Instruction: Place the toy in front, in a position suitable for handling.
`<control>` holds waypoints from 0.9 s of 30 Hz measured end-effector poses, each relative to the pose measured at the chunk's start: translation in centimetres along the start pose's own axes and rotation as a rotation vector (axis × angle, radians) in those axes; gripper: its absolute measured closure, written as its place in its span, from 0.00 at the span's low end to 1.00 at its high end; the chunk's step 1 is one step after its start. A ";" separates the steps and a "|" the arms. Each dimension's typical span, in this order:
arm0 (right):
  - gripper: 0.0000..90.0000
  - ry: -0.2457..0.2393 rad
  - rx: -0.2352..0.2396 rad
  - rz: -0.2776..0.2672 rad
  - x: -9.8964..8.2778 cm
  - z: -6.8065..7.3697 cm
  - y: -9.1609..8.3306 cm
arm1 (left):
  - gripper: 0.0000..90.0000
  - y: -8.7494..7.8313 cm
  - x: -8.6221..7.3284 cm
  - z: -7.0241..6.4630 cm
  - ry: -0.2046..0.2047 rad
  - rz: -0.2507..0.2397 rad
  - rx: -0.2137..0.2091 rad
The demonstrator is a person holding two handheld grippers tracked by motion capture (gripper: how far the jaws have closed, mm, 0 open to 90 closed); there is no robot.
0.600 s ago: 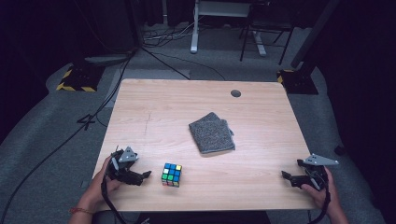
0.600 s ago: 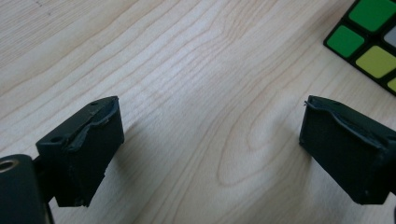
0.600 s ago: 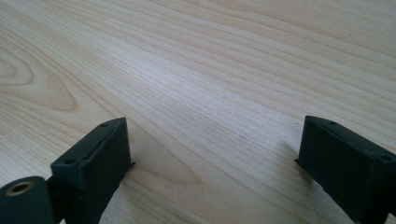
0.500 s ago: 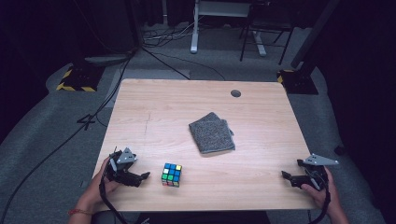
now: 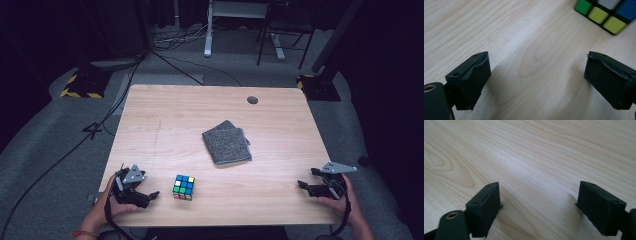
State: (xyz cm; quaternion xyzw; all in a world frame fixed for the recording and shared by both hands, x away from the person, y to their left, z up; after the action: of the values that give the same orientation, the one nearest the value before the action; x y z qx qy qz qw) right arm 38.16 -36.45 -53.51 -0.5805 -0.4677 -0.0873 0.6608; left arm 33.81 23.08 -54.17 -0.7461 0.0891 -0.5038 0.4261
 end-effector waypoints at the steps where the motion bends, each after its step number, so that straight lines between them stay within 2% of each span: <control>1: 0.20 -0.017 0.021 -0.007 0.6 0.3 0.3 | 0.08 0.0 0.0 -0.2 0.007 0.003 -0.005; 2: 0.20 -0.017 0.021 -0.007 0.6 0.3 0.3 | 0.08 0.0 0.0 -0.2 0.007 0.003 -0.005; 4: 0.20 -0.034 0.052 -0.028 1.6 0.7 0.4 | 0.08 0.0 -0.1 -0.5 0.009 0.002 -0.008; 7: 0.25 -0.050 0.078 -0.044 2.5 1.0 0.4 | 0.08 -0.1 -0.4 -1.0 0.006 0.001 -0.006; 8: 0.29 -0.072 0.105 -0.060 3.1 1.2 0.4 | 0.08 -0.2 -0.4 -1.1 0.010 0.001 -0.008; 10: 0.31 -0.104 0.131 -0.087 4.4 1.7 0.5 | 0.08 -0.3 -0.6 -1.4 0.009 0.001 -0.010; 11: 0.31 -0.104 0.131 -0.087 4.4 1.7 0.5 | 0.08 -0.3 -0.6 -1.4 0.009 0.001 -0.010; 13: 0.31 -0.127 0.147 -0.100 6.0 2.3 0.7 | 0.08 -0.3 -0.7 -1.7 0.007 0.000 -0.005; 16: 0.31 -0.142 0.159 -0.109 7.0 2.7 0.9 | 0.08 -0.3 -0.7 -1.8 0.012 0.002 -0.006; 18: 0.32 -0.174 0.175 -0.124 8.6 3.6 1.2 | 0.08 -0.3 -0.7 -1.9 0.012 0.001 -0.006; 19: 0.32 -0.174 0.175 -0.124 8.6 3.6 1.2 | 0.08 -0.3 -0.7 -1.9 0.012 0.001 -0.006; 20: 0.32 -0.173 0.197 -0.142 9.8 4.1 1.4 | 0.08 -0.3 -0.7 -1.9 0.012 0.001 -0.006; 22: 0.33 -0.179 0.198 -0.147 10.4 4.4 1.6 | 0.08 -0.3 -0.7 -1.9 0.011 0.001 -0.007; 23: 0.33 -0.211 0.196 -0.150 11.6 5.1 2.1 | 0.08 -0.3 -0.7 -1.9 0.012 0.002 -0.008; 25: 0.31 -0.223 0.227 -0.151 12.8 6.0 2.8 | 0.08 -0.3 -0.7 -1.9 0.009 0.001 -0.009; 27: 0.31 -0.272 0.229 -0.140 13.9 7.2 3.5 | 0.08 -0.3 -0.7 -1.9 0.007 0.000 -0.008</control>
State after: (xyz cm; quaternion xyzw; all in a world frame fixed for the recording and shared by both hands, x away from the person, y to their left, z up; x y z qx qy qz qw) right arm 44.32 -23.27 -46.73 -0.4740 -0.5987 0.0001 0.6457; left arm 31.82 22.57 -54.19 -0.7460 0.0927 -0.5061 0.4228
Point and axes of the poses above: each handheld gripper's, and its own axes: y roughly forward along the jaws, x roughly out of its top, z roughly to its left, the point moved 5 cm from there along y, roughly forward along the jaws, and after that the axes turned 9 degrees about -x, right-handed, at the moved point
